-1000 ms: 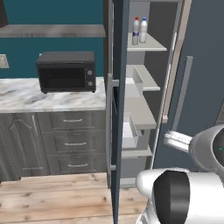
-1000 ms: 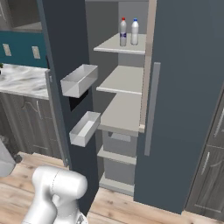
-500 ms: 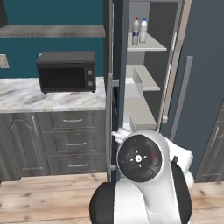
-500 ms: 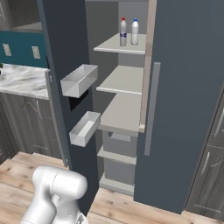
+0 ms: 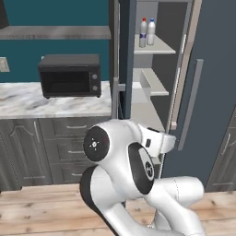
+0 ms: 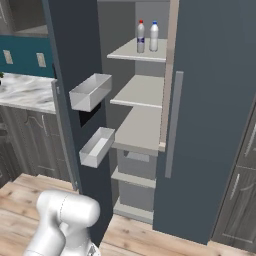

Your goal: Take the bottled waters from the counter and place them in the freezer to freeze. Close the freezer door after placing the bottles.

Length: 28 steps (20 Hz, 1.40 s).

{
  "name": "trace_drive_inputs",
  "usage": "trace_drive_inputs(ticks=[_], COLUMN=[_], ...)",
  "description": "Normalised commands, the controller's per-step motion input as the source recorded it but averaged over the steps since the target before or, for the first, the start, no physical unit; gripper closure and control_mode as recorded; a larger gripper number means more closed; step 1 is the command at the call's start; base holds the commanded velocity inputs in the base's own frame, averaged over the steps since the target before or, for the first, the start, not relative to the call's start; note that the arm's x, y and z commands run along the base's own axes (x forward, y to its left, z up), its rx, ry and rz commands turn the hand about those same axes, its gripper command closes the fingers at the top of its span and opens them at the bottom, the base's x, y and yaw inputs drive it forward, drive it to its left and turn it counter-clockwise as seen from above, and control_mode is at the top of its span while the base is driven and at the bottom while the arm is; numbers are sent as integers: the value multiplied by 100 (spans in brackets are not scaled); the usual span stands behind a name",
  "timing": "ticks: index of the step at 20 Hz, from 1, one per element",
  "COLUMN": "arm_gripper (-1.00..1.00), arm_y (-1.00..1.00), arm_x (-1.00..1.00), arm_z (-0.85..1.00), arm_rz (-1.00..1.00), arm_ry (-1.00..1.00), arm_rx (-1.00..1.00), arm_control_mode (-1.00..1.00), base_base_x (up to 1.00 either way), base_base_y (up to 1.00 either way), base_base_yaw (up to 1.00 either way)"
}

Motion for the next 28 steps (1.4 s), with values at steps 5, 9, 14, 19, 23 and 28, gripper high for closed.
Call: trace_drive_inputs(ticks=[5,9,14,19,23,28], arm_gripper=[-100,-100,-100,-100,-100,-100], arm_y=[2,0,4,36,77,35], arm_x=[66,71,75,56,34,52], arm_z=[-2,0,0,0,0,0], arm_rz=[-11,-8,-7,-12,-16,-12], arm_ry=[-3,0,0,0,0,0], arm_rx=[-25,-17,-11,-9,-7,-4], arm_control_mode=[-100,-100,-100,-100,-100,-100], base_base_x=[0,0,0,0,0,0], base_base_y=[0,0,0,0,0,0], base_base_yaw=[0,0,0,0,0,0])
